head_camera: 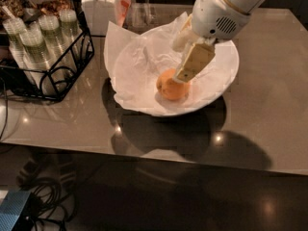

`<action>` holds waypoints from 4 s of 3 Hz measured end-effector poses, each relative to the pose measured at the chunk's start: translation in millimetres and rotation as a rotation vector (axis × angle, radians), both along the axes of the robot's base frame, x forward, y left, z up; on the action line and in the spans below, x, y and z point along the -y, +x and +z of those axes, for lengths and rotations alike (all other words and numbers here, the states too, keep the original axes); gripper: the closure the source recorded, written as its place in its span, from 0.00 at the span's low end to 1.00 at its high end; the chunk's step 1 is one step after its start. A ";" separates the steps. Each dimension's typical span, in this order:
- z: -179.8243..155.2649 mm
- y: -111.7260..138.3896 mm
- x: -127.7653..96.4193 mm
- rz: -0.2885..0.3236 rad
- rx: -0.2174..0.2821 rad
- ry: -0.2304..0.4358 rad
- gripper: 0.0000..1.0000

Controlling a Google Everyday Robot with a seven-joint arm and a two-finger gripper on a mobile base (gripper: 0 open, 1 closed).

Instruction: Pick orange from white bowl

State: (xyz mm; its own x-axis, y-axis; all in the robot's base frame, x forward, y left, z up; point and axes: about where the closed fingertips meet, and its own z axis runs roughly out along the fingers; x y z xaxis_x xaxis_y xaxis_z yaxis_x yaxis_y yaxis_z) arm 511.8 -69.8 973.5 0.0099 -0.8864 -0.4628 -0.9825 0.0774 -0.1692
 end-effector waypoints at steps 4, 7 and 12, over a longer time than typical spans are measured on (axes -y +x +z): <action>-75.1 53.0 -14.5 0.049 -0.149 0.069 0.32; -111.1 53.9 -7.7 0.037 -0.239 0.077 0.33; -38.5 32.4 -24.3 0.115 -0.076 0.164 1.00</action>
Offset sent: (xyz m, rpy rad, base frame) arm 0.0586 0.0288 -0.0666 0.0770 0.1357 0.0966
